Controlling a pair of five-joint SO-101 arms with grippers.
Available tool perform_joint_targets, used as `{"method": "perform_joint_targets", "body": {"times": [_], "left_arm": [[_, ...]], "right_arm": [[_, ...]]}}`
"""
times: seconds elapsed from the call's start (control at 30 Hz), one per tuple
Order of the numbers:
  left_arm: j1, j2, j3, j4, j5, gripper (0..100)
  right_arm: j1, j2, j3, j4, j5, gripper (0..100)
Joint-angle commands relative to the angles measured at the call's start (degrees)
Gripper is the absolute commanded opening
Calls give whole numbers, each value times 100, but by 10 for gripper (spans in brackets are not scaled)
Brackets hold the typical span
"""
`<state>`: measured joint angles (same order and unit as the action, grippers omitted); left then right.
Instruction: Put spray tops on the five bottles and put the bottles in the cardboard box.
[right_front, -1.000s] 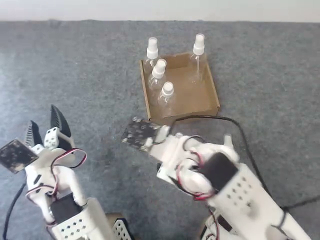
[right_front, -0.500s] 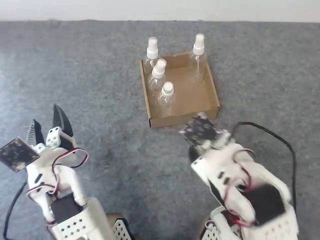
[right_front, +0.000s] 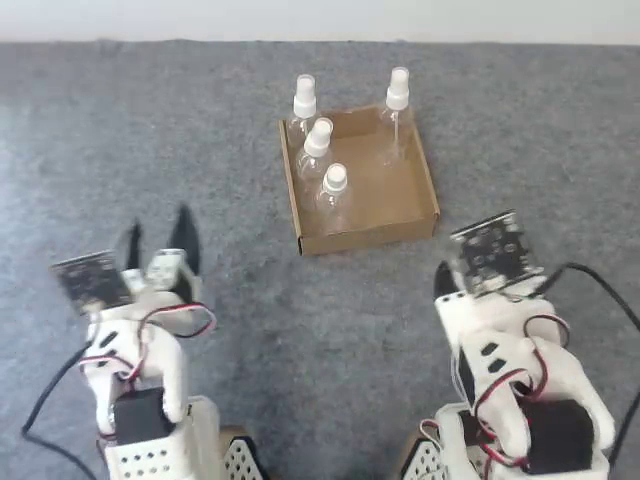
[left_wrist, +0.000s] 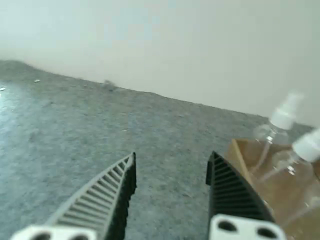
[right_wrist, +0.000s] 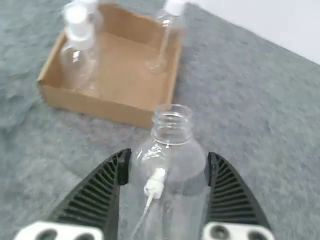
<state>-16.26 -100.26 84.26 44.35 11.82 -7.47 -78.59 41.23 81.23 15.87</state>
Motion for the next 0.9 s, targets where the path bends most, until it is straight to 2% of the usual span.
{"method": "perform_joint_targets", "body": {"times": [0.0,0.2,0.43,0.6,0.87], "left_arm": [[1266,-70,-549,369,-651,214],[2778,-35,-629,607,-1257,214],[3833,-18,-602,615,-1284,218],[4396,325,-637,615,-1275,218],[4897,2418,-1631,554,-1134,218]], "right_arm": [[435,-84,-53,-268,-229,111],[1095,-92,-53,-505,-563,111],[1780,-92,-44,-699,-985,111],[2202,-92,-44,-796,-1257,111],[2721,-92,79,-1042,-1354,111]]}}
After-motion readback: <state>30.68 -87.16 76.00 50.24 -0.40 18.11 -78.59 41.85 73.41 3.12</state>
